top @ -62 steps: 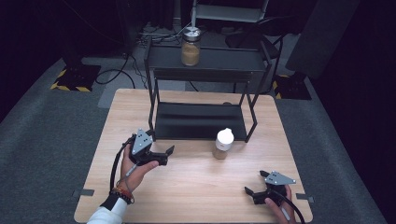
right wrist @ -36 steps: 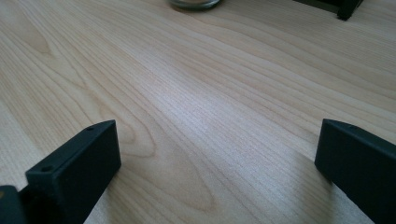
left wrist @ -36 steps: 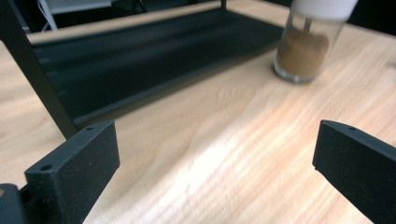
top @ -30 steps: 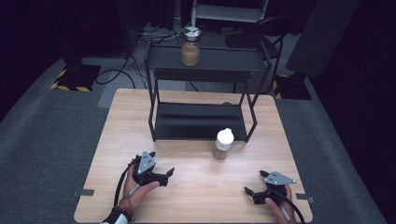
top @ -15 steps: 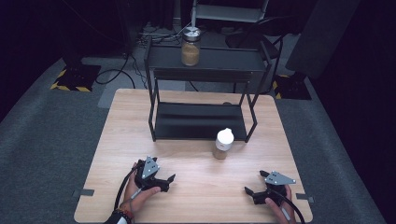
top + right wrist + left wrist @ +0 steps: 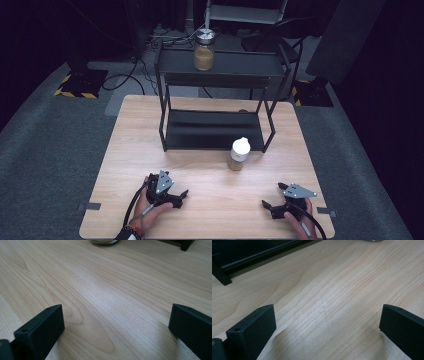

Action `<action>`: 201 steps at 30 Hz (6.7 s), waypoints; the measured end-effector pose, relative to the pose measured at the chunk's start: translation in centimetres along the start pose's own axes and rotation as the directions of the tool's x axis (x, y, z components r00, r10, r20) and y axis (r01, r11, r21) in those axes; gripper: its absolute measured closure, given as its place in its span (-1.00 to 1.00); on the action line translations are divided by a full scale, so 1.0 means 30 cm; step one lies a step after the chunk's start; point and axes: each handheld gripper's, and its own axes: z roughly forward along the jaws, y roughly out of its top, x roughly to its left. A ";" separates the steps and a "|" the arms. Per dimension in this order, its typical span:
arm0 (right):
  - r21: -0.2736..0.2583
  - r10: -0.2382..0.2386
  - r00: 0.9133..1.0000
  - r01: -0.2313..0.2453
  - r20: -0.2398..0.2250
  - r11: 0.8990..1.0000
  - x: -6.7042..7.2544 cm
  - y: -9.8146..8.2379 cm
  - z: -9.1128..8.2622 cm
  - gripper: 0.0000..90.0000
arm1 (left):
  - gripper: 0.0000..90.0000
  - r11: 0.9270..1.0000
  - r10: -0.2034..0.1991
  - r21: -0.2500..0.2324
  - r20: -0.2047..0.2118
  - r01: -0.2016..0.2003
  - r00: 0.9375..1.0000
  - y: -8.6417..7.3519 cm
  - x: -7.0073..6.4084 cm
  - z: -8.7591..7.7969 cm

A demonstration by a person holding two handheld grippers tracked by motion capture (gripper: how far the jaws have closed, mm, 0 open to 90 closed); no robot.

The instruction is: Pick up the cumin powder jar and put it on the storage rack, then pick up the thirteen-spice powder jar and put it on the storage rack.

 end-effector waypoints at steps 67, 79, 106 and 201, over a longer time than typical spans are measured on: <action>0.001 -0.001 1.000 0.001 -0.004 1.000 -0.002 0.002 0.002 -1.00 | -0.99 0.999 -0.031 0.024 0.033 0.030 0.999 0.011 0.023 0.009; 0.019 -0.008 1.000 0.008 -0.011 1.000 -0.007 0.020 0.005 -1.00 | -0.99 0.999 -0.034 0.024 0.030 0.033 0.999 0.013 0.023 0.010; -0.130 -0.060 0.990 0.043 -0.130 0.991 -0.044 0.208 0.015 -0.99 | -0.99 0.999 -0.037 0.024 0.027 0.036 0.999 0.013 0.022 0.010; -0.129 -0.094 0.988 0.078 -0.125 0.989 -0.078 0.529 0.268 -0.33 | -0.99 0.999 -0.034 0.023 0.032 0.033 0.999 0.012 0.025 0.011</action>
